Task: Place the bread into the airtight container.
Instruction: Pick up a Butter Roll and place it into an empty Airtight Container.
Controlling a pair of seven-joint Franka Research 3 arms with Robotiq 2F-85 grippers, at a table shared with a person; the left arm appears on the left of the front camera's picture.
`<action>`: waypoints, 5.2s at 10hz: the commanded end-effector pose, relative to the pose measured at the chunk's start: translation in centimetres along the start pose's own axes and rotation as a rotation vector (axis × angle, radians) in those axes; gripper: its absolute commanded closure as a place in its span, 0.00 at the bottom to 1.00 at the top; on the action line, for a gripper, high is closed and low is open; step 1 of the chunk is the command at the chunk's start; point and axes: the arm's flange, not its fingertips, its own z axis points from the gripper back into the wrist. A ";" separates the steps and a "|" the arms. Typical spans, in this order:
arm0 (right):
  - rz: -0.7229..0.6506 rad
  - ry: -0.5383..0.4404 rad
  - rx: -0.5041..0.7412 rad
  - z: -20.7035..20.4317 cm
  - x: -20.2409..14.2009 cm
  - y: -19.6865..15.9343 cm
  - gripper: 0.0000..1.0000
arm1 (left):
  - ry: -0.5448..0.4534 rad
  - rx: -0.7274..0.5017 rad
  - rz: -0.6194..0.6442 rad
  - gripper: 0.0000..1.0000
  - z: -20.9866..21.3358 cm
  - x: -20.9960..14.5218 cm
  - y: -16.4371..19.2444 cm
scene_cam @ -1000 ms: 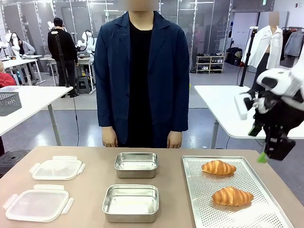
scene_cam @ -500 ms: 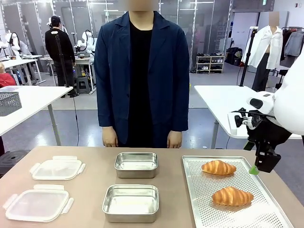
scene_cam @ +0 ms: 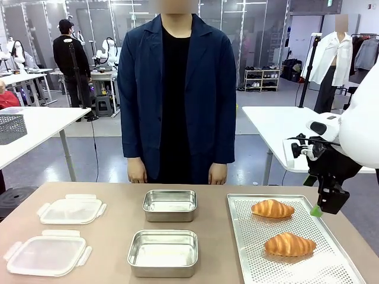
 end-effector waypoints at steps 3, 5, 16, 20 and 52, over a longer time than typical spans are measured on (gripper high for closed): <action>0.039 0.034 0.019 -4.0 0.5 -1.1 0.00 | 0.008 0.005 -0.002 0.00 0.3 0.2 0.0; 0.082 0.071 0.054 -7.5 0.4 -1.1 0.00 | 0.008 0.005 -0.002 0.00 0.3 0.2 0.0; 0.095 0.133 0.192 -19.3 -0.4 -2.9 0.00 | 0.008 0.005 -0.002 0.00 0.3 0.2 0.0; 0.068 0.142 0.192 -21.1 -1.0 -2.7 0.00 | 0.008 0.005 -0.002 0.00 0.3 0.2 0.0; -0.034 0.182 0.341 -19.7 35.8 5.9 0.00 | 0.008 0.005 -0.002 0.00 0.3 0.2 0.0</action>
